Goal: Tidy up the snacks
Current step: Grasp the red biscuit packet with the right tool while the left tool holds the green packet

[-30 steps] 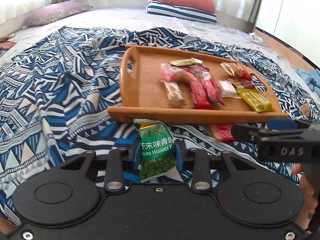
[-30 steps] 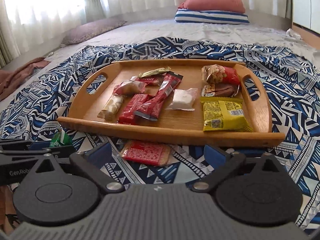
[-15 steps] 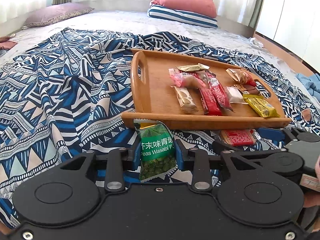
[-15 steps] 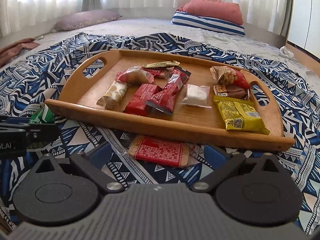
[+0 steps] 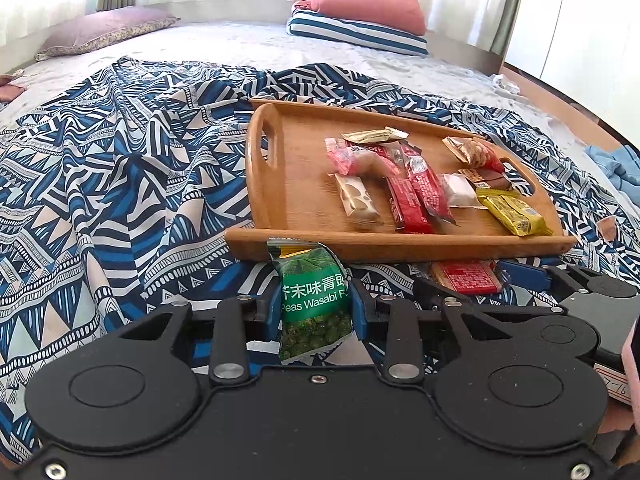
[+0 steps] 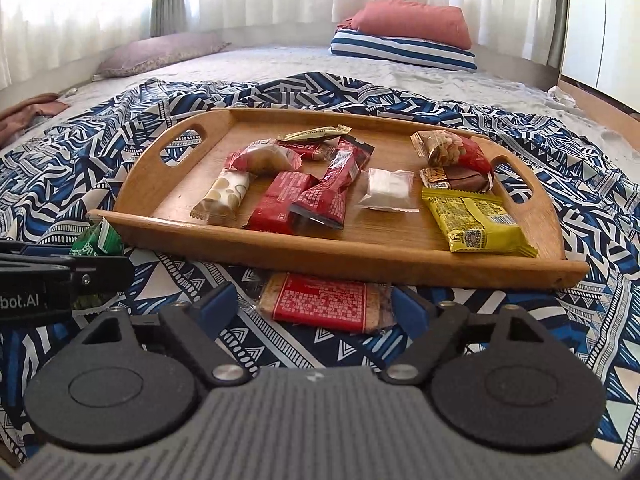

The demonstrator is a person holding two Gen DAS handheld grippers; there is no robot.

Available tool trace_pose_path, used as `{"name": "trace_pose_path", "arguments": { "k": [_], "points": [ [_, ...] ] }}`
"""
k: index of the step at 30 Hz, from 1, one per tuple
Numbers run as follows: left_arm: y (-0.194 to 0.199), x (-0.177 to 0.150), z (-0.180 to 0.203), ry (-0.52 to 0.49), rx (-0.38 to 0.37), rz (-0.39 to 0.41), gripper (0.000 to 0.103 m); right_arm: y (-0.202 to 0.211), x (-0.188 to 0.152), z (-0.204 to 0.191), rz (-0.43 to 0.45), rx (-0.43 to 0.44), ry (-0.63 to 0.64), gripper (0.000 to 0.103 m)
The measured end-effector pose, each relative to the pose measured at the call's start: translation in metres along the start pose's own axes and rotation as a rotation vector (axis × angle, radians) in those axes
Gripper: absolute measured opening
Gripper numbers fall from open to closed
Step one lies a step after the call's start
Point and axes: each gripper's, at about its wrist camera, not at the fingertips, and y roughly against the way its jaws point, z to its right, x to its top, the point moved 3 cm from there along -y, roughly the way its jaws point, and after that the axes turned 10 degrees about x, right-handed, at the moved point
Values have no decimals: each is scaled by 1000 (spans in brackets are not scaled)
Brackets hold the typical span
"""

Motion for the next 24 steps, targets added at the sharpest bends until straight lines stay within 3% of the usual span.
{"name": "trace_pose_path", "arguments": {
  "k": [6,24],
  "points": [
    [0,0,2,-5,-1,-2,32,8,-1,1,17,-10,0,69],
    [10,19,9,-17,-20,36,32,47,7,9,88,-11,36,68]
  ]
}}
